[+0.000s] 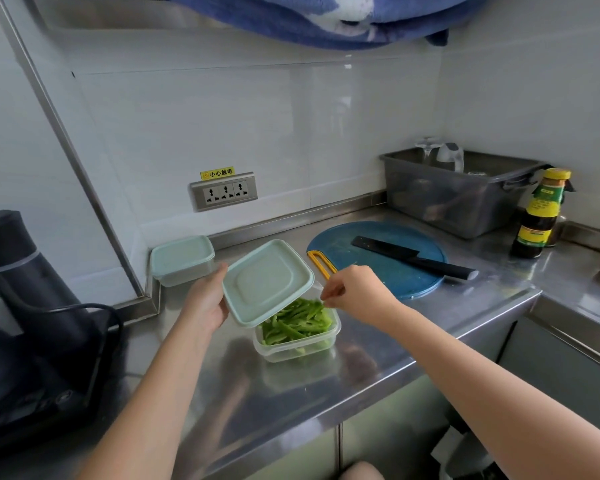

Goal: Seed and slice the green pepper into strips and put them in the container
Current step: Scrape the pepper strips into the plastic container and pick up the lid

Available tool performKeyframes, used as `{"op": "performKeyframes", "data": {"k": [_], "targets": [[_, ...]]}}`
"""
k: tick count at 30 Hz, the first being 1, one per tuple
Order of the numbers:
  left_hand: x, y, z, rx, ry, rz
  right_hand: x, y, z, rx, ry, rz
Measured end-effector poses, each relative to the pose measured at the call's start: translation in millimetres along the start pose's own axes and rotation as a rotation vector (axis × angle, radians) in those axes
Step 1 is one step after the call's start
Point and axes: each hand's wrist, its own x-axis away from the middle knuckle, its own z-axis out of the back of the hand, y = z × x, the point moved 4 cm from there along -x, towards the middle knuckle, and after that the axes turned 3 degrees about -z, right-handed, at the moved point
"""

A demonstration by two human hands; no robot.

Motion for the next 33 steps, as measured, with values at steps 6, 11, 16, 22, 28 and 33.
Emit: {"op": "performKeyframes", "data": {"k": [6,11,16,22,28,33], "targets": [[-3.7,1.0,3.0,0.025,-0.011,0.012,12.6,-15.7,20.5,0.004,0.214,0.068],[-6.9,4.5,4.8,0.118,0.043,0.021,19.6,-27.7,20.3,0.059,0.361,0.192],[-5.6,3.6,1.2,0.097,0.049,0.004,34.0,-23.6,-27.5,-0.113,0.024,0.227],[-1.0,0.7,-5.0,-0.109,-0.048,-0.035,18.1,3.4,4.3,-0.511,0.105,-0.004],[4.6,-2.7,-21.4,-0.454,-0.150,-0.231,6.3,26.9,4.0,-0.420,0.185,-0.190],[6.0,-3.7,-27.2,-0.844,-0.108,-0.511,7.8,5.2,-21.6,-0.211,0.095,-0.156]]}}
